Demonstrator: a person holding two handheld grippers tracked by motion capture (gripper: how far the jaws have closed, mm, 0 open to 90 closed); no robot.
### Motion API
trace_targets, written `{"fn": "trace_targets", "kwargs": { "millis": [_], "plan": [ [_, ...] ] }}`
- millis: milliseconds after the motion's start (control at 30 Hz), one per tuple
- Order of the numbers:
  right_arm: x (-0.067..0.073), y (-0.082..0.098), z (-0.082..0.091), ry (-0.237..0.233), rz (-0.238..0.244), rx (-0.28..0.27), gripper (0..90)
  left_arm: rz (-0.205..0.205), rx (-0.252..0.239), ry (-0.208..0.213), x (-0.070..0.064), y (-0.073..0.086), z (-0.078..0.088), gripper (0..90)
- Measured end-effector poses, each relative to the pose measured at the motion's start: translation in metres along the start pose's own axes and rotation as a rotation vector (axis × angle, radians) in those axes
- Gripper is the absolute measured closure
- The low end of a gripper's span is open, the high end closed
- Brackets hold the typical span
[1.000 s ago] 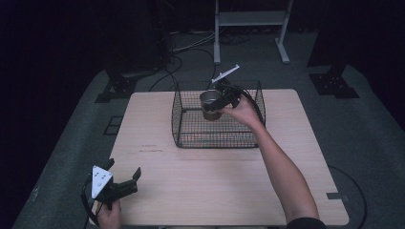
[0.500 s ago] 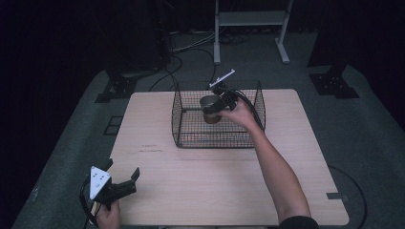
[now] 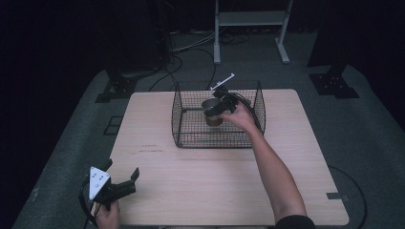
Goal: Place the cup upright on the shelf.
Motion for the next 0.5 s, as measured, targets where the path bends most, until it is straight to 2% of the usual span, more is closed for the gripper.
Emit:
{"fn": "trace_targets", "kwargs": {
  "millis": [133, 500],
  "plan": [
    [-0.006, 0.007, -0.005, 0.003, -0.013, 0.031, 17.7, 0.001, -0.001, -0.001, 0.000, 0.000, 0.000, 0.0],
    [-0.010, 0.014, -0.015, 0.009, -0.013, 0.075, 17.5, 0.006, -0.004, -0.004, 0.002, 0.000, 0.001, 0.0]
  ]
}}
Point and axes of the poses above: each handheld gripper's, and its own axes: z roughly backward along the jaws, y roughly out of its underside, x roughly to its left, the point moved 10 cm from there along -z, roughly forward along the jaws, and after that the axes turned 2 degrees about -z, right-handed, at the moved point
